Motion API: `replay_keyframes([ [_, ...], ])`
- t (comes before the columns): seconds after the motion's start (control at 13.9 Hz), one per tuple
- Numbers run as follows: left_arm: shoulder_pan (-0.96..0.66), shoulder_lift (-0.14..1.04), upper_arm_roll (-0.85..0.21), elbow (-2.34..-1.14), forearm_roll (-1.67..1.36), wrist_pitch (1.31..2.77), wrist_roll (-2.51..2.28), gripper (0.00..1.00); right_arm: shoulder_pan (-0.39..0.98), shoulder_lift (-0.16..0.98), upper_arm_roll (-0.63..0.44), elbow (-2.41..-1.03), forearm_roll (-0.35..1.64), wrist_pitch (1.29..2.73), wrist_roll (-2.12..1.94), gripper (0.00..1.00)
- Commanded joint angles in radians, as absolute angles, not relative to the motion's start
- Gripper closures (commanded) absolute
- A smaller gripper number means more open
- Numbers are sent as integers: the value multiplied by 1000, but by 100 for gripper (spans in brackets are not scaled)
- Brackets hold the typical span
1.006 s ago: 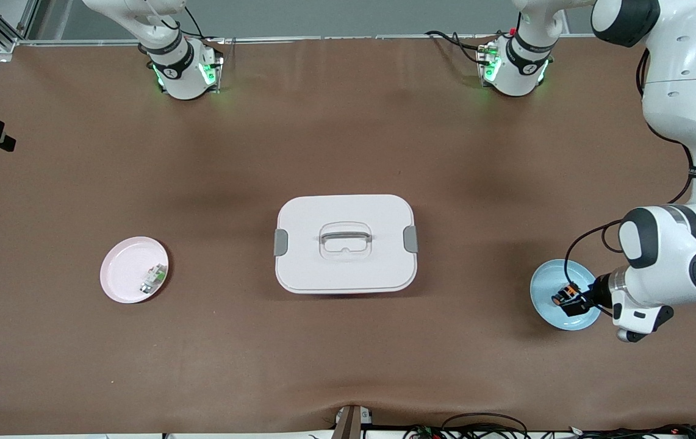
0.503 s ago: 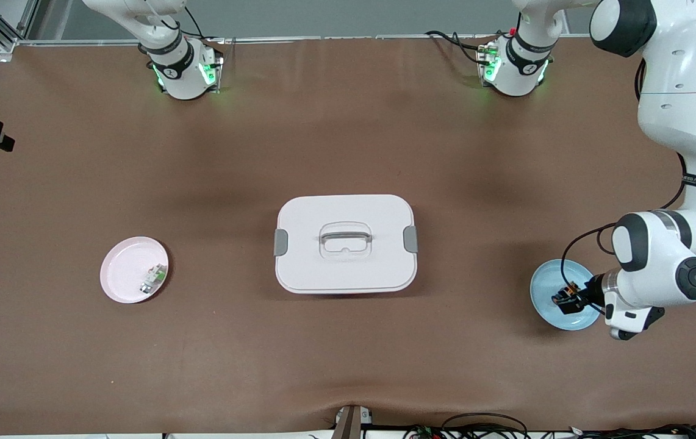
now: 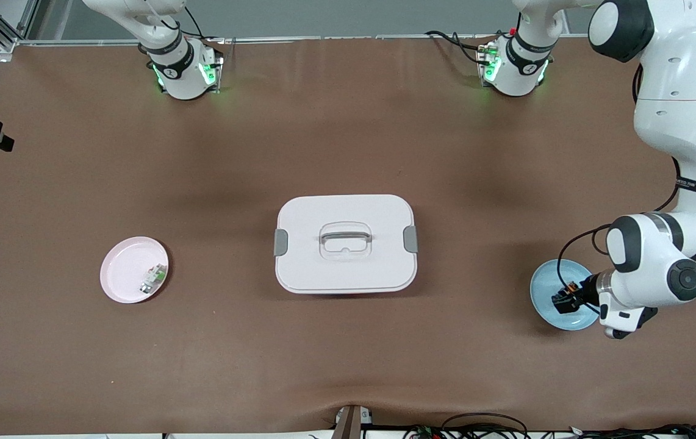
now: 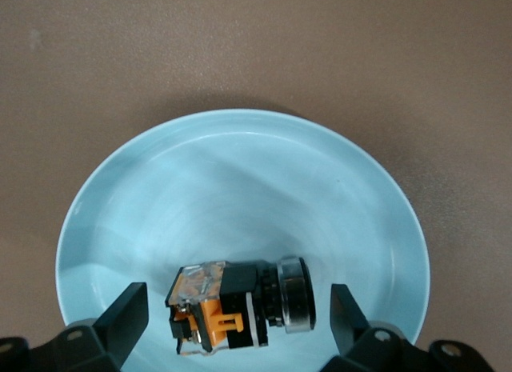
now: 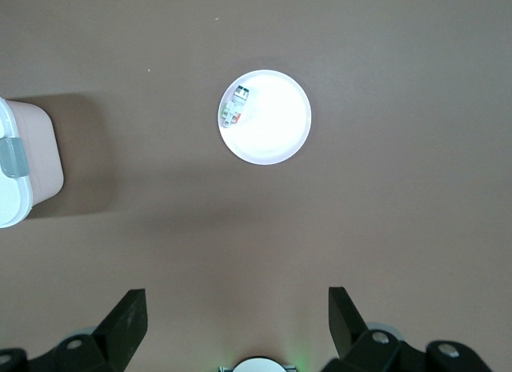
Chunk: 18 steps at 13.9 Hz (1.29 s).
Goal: Transfer orange switch to right arm and place
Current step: 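Close the left gripper on the orange switch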
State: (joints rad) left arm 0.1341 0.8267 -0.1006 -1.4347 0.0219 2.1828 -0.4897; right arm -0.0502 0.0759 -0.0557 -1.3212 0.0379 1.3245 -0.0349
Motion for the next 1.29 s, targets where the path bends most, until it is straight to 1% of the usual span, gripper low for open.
replay_keyframes([
  [0.0, 135, 838, -101, -1436, 46, 2200, -509, 0, -75, 61, -48, -1335, 46, 1328, -48, 0],
  [0.29, 141, 842, -101, -1437, 46, 2200, -509, 0, -75, 63, -48, -1335, 46, 1330, -48, 0],
  [0.36, 143, 841, -101, -1437, 46, 2200, -508, 8, -75, 63, -48, -1335, 46, 1330, -48, 0],
  [0.72, 143, 830, -101, -1437, 45, 2189, -509, 71, -75, 63, -48, -1335, 46, 1330, -48, 0],
  [0.79, 144, 825, -103, -1437, 41, 2186, -511, 80, -75, 63, -48, -1335, 46, 1330, -48, 0],
  [0.86, 144, 816, -103, -1436, 35, 2183, -517, 87, -75, 63, -48, -1335, 46, 1330, -48, 0],
  [1.01, 138, 779, -113, -1430, 32, 2114, -554, 91, -75, 63, -48, -1335, 46, 1330, -48, 0],
  [1.22, 129, 721, -149, -1427, 28, 2036, -618, 91, -75, 63, -48, -1335, 46, 1330, -48, 0],
])
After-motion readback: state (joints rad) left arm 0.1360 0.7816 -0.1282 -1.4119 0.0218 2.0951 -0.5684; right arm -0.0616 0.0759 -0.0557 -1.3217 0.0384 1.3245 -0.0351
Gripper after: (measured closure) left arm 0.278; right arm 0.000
